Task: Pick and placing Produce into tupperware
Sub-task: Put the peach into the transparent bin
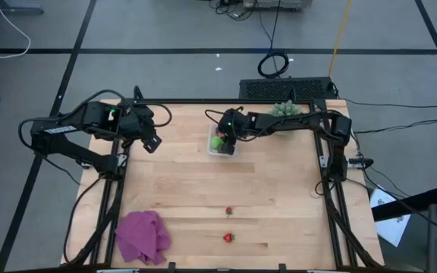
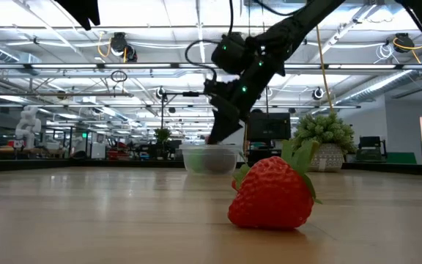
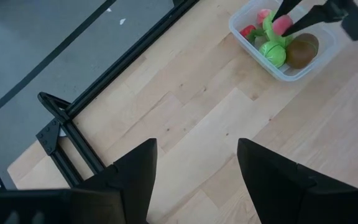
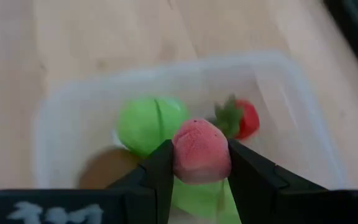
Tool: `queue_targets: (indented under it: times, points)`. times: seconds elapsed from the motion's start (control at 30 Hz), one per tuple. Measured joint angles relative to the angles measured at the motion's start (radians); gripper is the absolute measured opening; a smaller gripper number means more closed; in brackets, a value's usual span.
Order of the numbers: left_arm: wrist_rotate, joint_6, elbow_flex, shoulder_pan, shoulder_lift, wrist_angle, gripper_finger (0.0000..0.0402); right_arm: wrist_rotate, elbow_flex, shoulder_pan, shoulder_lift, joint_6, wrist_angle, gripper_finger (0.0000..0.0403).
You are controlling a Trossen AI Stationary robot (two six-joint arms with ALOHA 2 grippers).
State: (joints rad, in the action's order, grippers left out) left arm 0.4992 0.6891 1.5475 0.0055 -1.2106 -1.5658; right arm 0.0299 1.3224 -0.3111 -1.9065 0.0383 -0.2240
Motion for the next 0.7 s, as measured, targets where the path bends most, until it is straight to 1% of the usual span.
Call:
queue_targets:
  times: [0.43, 0.7]
  points:
    - [0.000, -0.006, 0.000, 0.000, 0.000, 0.000, 0.0227, -0.001, 0.000, -0.017, -0.007, -0.022, -0.041, 0.0126]
    - [0.000, -0.006, 0.000, 0.000, 0.000, 0.000, 0.0228, -0.004, 0.000, -0.017, -0.007, -0.011, -0.030, 0.0174]
